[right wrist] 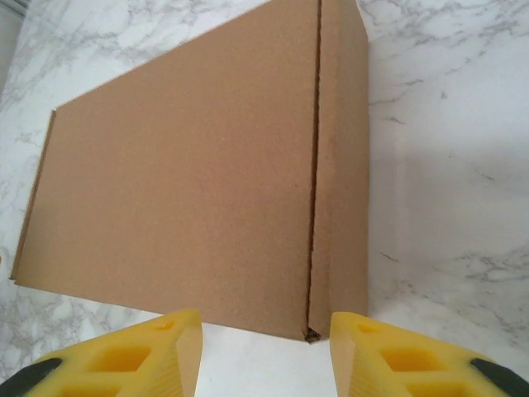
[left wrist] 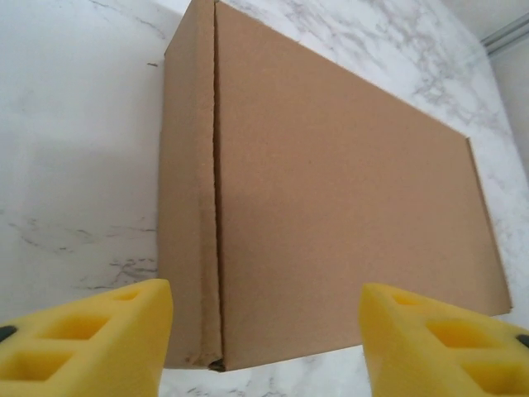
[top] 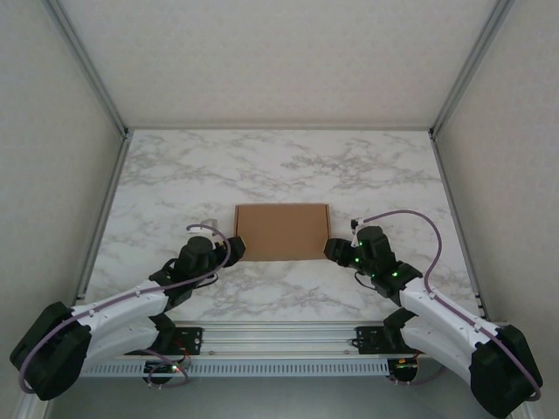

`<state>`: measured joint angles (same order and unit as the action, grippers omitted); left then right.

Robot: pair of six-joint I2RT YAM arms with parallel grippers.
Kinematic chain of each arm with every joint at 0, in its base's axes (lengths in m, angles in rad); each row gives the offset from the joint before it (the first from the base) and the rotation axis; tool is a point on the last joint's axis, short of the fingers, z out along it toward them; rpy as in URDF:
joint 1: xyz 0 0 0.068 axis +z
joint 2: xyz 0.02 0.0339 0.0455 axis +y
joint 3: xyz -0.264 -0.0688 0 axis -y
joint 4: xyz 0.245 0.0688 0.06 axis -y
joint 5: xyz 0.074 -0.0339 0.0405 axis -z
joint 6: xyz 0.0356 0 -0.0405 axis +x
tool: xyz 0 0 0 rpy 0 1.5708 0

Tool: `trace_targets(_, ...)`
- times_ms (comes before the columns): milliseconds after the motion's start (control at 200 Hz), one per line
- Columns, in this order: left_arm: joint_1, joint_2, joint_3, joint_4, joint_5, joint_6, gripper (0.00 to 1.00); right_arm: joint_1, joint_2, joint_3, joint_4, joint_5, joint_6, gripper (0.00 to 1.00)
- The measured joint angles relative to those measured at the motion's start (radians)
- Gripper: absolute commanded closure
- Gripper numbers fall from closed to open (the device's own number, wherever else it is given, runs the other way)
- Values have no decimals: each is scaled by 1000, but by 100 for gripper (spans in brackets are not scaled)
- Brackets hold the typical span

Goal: Fold the paper box

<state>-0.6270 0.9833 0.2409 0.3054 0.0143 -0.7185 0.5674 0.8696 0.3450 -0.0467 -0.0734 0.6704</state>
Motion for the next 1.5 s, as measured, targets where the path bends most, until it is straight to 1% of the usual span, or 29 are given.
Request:
trace_targets(65,0,4,20,-26,-5,18,27,0,16,37,-59,8,-1,49)
trace_targets(125,7,20,61,-47,-10,30,26,-2,57,101,-115,17,-8,46)
trace_targets(220,36,73,143,-56,-11,45,26,-29,172,235,-176,21,-31,42)
trace_targets(280,64,113,182,-53,-11,45,24,-60,246,299,-191,13,-39,37)
trace_targets(310,76,127,193,-53,-11,45,21,-76,275,320,-198,8,-41,33)
trace_targets(335,86,139,201,-52,-11,50,17,-90,298,335,-203,2,-43,30)
trace_targets(366,98,153,211,-53,-12,56,9,-104,321,350,-209,0,-51,25)
trace_targets(376,101,157,214,-54,-13,58,4,-108,327,354,-212,-1,-58,24)
trace_targets(386,104,160,216,-54,-14,53,1,-110,330,356,-212,-1,-63,23)
trace_targets(411,111,167,224,-59,-19,66,0,-117,339,362,-217,2,-68,20)
trace_targets(471,126,176,251,-75,-45,82,0,-123,341,381,-242,22,-93,19)
trace_targets(481,127,176,257,-80,-51,87,0,-124,339,385,-246,26,-100,14)
trace_targets(486,128,176,260,-81,-54,88,0,-124,339,387,-249,27,-102,4)
trace_targets(506,131,176,275,-85,-69,99,0,-124,335,398,-260,36,-108,1)
trace_targets(591,142,166,344,-93,-129,156,0,-124,314,470,-298,99,-164,1)
trace_targets(681,161,116,393,-67,-198,231,0,-124,268,563,-320,195,-207,1)
trace_targets(801,182,21,396,29,-395,299,0,-124,127,603,-279,304,-254,1)
trace_targets(836,200,-3,380,79,-430,330,0,-124,87,603,-256,327,-273,1)
trace_targets(871,227,-24,357,126,-440,364,1,-124,58,602,-227,343,-301,1)
trace_targets(936,287,-40,317,190,-437,434,0,-125,21,583,-130,340,-397,1)
trace_targets(991,332,-19,298,225,-436,487,0,-125,14,554,-58,304,-504,1)
trace_targets(1092,391,63,246,301,-420,546,0,-125,35,477,33,261,-642,1)
trace_targets(1192,445,108,122,394,-383,604,0,-127,80,348,138,264,-733,1)
trace_targets(1292,517,165,11,492,-351,626,0,-165,137,208,253,295,-774,1)
trace_targets(1387,600,286,4,569,-309,626,0,-263,208,116,339,320,-742,1)
trace_targets(1432,622,337,4,610,-298,628,0,-309,247,90,381,323,-736,1)
trace_targets(1497,636,392,1,679,-285,629,0,-352,308,39,501,320,-734,1)
